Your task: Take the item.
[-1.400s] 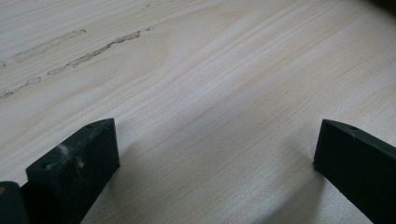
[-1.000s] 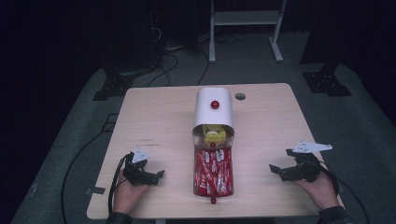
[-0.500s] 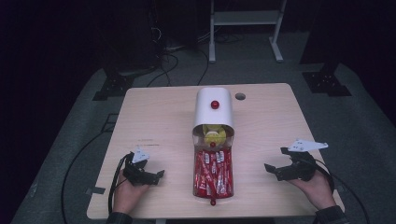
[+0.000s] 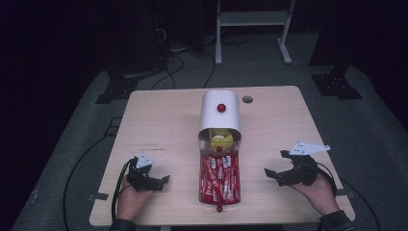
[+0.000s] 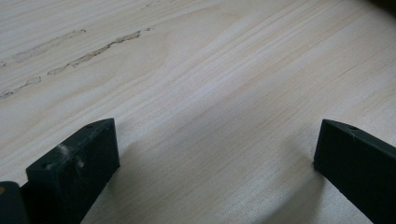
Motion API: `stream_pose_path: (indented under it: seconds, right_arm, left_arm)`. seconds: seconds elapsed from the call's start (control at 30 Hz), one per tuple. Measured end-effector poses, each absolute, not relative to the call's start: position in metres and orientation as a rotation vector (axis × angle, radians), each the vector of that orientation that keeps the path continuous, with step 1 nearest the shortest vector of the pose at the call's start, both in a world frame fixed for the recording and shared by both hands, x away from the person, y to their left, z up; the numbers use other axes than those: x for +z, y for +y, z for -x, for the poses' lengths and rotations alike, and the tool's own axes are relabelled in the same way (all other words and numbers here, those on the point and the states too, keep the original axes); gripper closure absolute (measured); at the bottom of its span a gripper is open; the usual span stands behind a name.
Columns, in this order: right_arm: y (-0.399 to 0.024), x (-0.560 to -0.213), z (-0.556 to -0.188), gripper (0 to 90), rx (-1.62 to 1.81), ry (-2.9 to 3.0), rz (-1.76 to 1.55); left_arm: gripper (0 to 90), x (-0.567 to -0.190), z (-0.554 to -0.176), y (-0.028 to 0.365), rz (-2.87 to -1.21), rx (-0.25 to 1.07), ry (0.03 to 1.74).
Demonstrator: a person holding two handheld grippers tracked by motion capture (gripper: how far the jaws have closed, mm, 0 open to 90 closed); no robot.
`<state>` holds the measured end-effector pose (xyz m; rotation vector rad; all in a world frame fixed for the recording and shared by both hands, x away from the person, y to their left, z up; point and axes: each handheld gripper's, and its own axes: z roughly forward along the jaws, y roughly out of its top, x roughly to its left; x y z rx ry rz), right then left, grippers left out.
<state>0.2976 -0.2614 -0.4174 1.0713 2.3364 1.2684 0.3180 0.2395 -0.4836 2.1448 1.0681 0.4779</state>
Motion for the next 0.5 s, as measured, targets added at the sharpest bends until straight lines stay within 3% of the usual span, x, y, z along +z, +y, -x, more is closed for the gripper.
stream_pose_path:
  seconds: [0.5]
  right_arm:
    - [-0.239, -0.41, -0.296, 5.5, 1.308, 2.367, -1.0]
  left_arm:
    - [0.0, -0.484, -0.318, 0.239, -2.145, 0.478, 1.068]
